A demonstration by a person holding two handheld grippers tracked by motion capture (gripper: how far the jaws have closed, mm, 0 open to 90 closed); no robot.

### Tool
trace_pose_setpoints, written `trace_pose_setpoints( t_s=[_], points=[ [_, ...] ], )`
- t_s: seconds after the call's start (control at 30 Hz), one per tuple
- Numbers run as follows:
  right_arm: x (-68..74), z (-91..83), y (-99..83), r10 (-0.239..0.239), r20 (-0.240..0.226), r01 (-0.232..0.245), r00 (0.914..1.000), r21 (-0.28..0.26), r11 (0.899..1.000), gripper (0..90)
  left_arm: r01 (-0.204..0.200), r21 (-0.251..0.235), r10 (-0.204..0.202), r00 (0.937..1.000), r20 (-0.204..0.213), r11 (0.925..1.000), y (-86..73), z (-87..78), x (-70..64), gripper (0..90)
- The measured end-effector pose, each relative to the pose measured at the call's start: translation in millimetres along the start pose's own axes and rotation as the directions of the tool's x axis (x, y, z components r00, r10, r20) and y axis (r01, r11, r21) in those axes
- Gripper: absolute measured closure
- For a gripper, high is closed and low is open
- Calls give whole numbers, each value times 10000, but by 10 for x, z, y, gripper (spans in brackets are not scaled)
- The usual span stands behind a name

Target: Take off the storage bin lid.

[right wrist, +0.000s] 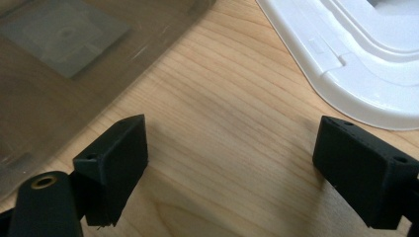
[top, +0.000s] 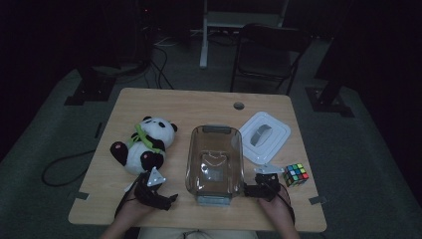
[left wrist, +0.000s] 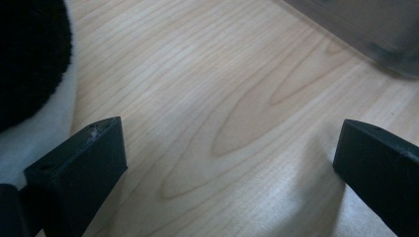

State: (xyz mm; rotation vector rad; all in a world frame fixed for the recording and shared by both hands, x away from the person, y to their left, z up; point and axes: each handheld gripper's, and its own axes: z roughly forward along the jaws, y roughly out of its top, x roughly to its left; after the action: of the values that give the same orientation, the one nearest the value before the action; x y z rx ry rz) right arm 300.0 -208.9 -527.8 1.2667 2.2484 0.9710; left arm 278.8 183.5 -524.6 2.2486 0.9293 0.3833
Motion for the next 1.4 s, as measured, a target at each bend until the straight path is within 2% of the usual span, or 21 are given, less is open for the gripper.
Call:
trace_pose_setpoints(
  t_s=[0.1, 0.17, 0.3, 0.37, 0.43, 0.53, 0.57, 0.6, 0.63, 0.7, 0.73, 0.77, 0.83, 0.9, 1.0, 1.03, 1.17, 1.2, 1.27, 1.33, 1.4],
  points=[
    [4, -6, -5, 2, 9, -2, 10000, 6, 10000, 134, 26, 276, -33, 9996, 282, 9996, 45, -60, -24, 5],
    [3, -5, -5, 1, 7, -1, 10000, 6, 10000, 133, -95, 196, 88, 9992, 387, 9998, 109, -154, -52, 5],
    [1, -4, -3, -9, -15, 10, 10000, 15, 10000, 132, -127, -338, 140, 9992, 369, 9993, 257, -388, -82, 29],
    [1, -4, -3, -19, -15, 19, 10000, 12, 10000, 132, -66, -615, 97, 9987, 499, 9981, 322, -507, -77, 29],
    [0, -3, -3, -20, -17, 20, 10000, 11, 10000, 132, -247, -824, 265, 9994, 207, 9963, 395, -624, -68, 29],
    [0, -3, -3, -21, -19, 21, 10000, 13, 10000, 132, -174, -1197, 153, 9997, -191, 9927, 515, -770, 20, 30],
    [0, -3, -3, -23, -24, 23, 10000, 11, 10000, 132, -44, -1377, -6, 9994, -360, 9905, 547, -805, 56, 31],
    [0, -3, -3, -22, -23, 22, 10000, 14, 10000, 132, 181, -1645, -229, 9994, -272, 9862, 579, -840, 100, 43],
    [0, -3, -3, -25, -23, 25, 10000, 13, 10000, 132, 277, -1711, -323, 9992, -242, 9849, 599, -854, 127, 42],
    [0, -3, -3, -18, -24, 18, 10000, 12, 10000, 132, 174, -1859, -317, 9967, -741, 9824, 654, -888, 176, 42],
    [0, -3, -3, -23, -23, 23, 10000, 18, 10000, 132, 216, -1880, -376, 9960, -815, 9819, 683, -911, 210, 42],
    [0, -4, -2, -28, -24, 28, 10000, 24, 10000, 132, 381, -2004, -534, 9960, -715, 9790, 707, -947, 234, 42],
    [1, -3, -2, -11, -26, 11, 10000, 19, 10000, 132, 293, -2253, -465, 9964, -714, 9739, 760, -1035, 259, 42],
    [0, -3, -3, -27, -23, 27, 10000, 17, 10000, 132, 261, -2448, -544, 9925, -1096, 9692, 813, -1094, 322, 42],
    [-1, 1, 3, -35, -44, 35, 10000, 19, 10000, 132, 446, -2461, -846, 9844, -1544, 9682, 884, -1103, 496, 43],
    [-1, 1, 3, -42, -47, 42, 10000, 19, 10000, 132, 643, -2479, -1067, 9811, -1616, 9666, 900, -1094, 564, 43],
    [-2, 2, 2, -61, -41, 61, 10000, 15, 10000, 132, 1187, -2338, -1670, 9657, -1990, 9650, 931, -965, 813, 43],
    [-2, 2, 2, -63, -43, 64, 10000, 16, 10000, 132, 1315, -2325, -1802, 9625, -2026, 9637, 934, -926, 856, 43],
    [-2, 2, 2, -59, -46, 59, 10000, 21, 10000, 132, 1438, -2115, -1912, 9556, -2244, 9668, 947, -827, 931, 58],
    [-1, 2, 3, -54, -44, 54, 10000, 23, 10000, 132, 1627, -2057, -2093, 9504, -2300, 9650, 952, -762, 985, 58],
    [-2, 2, 3, -66, -40, 66, 10000, 14, 10000, 132, 1833, -1923, -2294, 9394, -2547, 9641, 954, -682, 1046, 59]
  ],
)
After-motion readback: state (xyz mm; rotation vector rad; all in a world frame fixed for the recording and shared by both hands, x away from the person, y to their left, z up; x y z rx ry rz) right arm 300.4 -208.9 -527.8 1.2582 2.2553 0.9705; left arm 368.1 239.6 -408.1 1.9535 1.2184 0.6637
